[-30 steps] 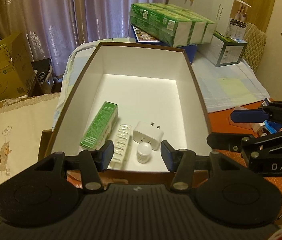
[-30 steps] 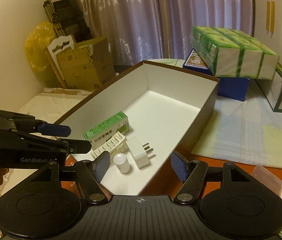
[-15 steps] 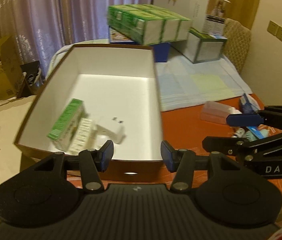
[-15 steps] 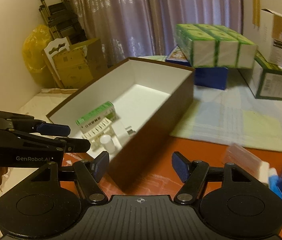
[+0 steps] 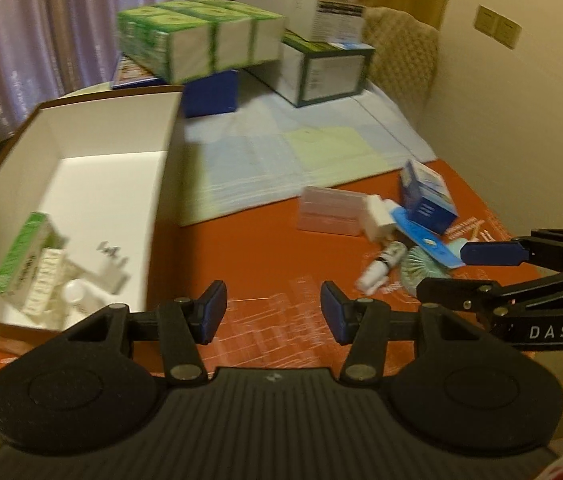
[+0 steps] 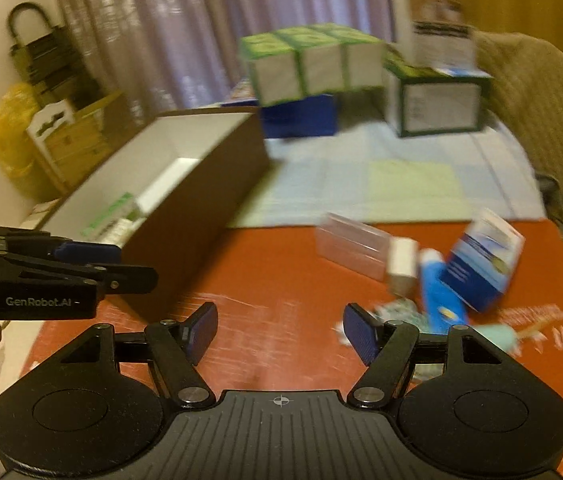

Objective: Organize rigid objects
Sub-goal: 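Withdraw both grippers from the box back toward the table items, then grasp the clear plastic case with the left gripper while the right gripper grasps the blue-white medicine box, then carry the clear case and medicine box into the brown box and release both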

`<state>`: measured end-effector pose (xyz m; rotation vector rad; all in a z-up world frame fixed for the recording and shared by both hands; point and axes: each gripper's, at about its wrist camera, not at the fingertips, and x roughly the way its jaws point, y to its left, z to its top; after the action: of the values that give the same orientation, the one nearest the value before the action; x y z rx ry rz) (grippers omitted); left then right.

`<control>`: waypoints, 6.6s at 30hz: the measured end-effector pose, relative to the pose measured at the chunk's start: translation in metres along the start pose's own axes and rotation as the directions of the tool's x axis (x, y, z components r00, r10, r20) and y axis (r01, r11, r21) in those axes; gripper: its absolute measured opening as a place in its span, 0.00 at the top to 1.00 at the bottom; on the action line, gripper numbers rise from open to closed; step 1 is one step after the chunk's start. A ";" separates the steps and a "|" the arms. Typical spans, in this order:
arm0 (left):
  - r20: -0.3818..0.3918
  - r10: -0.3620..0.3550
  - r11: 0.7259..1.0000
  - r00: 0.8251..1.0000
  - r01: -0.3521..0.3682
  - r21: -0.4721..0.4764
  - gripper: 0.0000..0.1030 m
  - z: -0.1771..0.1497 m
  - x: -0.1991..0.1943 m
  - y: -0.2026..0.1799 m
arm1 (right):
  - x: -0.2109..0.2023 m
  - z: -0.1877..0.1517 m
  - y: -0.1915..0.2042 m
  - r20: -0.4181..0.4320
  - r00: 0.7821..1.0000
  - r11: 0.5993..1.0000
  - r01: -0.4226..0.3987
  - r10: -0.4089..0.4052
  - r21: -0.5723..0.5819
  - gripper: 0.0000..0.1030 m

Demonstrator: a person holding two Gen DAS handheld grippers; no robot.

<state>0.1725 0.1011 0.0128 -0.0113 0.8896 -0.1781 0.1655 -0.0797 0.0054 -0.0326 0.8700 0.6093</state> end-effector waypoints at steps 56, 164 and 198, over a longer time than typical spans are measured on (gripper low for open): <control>-0.089 0.155 0.988 0.984 -0.153 0.032 0.52 0.058 0.187 -0.059 | 0.081 0.048 -0.183 -0.106 0.977 0.915 0.211 -0.185 0.345 0.31; 0.164 0.215 0.977 0.963 -0.214 -0.025 0.75 0.088 0.000 0.162 | 0.111 0.142 0.116 0.054 0.997 0.996 -0.054 0.058 -0.073 0.42; -0.057 0.115 0.991 0.992 -0.118 -0.056 0.55 0.116 0.138 0.278 | 0.283 0.173 0.162 -0.103 0.983 0.981 0.138 -0.153 -0.138 0.39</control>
<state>0.3888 0.3455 -0.0442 -0.0100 0.9466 -0.0430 0.3421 0.2388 -0.0516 -0.2499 0.9277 0.5294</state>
